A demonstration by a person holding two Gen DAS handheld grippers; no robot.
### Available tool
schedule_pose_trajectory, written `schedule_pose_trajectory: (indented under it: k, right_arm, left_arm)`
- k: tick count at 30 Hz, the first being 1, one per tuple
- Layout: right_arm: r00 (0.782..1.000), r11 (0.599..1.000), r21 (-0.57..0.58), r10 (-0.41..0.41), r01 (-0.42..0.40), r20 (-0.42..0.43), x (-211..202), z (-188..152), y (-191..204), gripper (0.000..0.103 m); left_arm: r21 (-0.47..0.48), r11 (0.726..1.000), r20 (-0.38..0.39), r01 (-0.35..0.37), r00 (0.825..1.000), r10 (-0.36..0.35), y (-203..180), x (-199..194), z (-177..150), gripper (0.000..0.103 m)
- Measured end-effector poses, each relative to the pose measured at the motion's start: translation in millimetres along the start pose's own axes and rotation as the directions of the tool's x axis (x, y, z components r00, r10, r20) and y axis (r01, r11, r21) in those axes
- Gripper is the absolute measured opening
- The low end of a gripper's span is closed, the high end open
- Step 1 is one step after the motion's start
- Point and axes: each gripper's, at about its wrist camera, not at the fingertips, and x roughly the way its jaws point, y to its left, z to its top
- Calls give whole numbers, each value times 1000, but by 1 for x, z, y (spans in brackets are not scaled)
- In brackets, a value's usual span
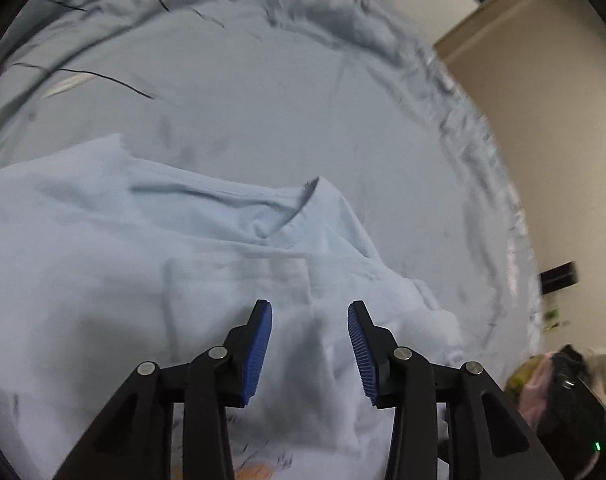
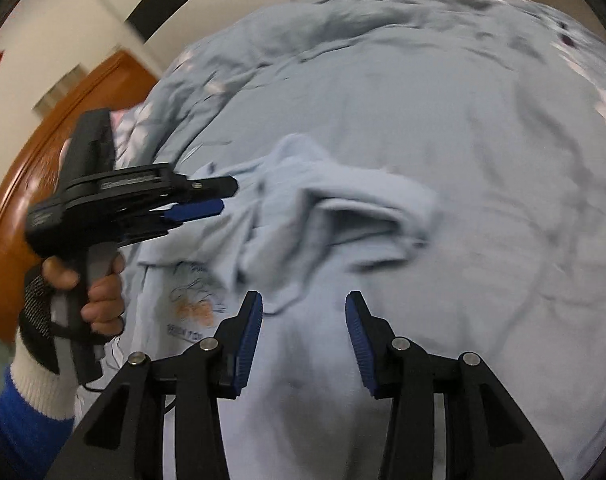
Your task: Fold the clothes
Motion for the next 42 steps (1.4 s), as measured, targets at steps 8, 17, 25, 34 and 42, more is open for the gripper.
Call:
schedule_pose_trajectory:
  k: [8, 17, 25, 34, 42]
  right_arm:
    - [999, 997, 80, -22, 20, 27, -28, -18, -30, 44]
    - [997, 994, 107, -17, 8, 75, -36, -7, -31, 44]
    - [999, 991, 131, -21, 17, 26, -19, -9, -30, 44]
    - [999, 998, 40, 37, -39, 27, 2, 51, -43, 44]
    - [990, 991, -95, 88, -99, -107, 37, 82, -52, 36]
  left_arm:
    - [-19, 998, 21, -66, 998, 66, -2, 7, 4, 5]
    - [134, 980, 458, 146, 868, -192, 17, -158, 5, 5]
    - [-251, 967, 338, 38, 940, 51, 174, -112, -59, 5]
    - [-255, 962, 396, 100, 918, 9, 193, -118, -62, 6]
    - [-195, 977, 381, 84, 925, -4, 186, -122, -53, 6]
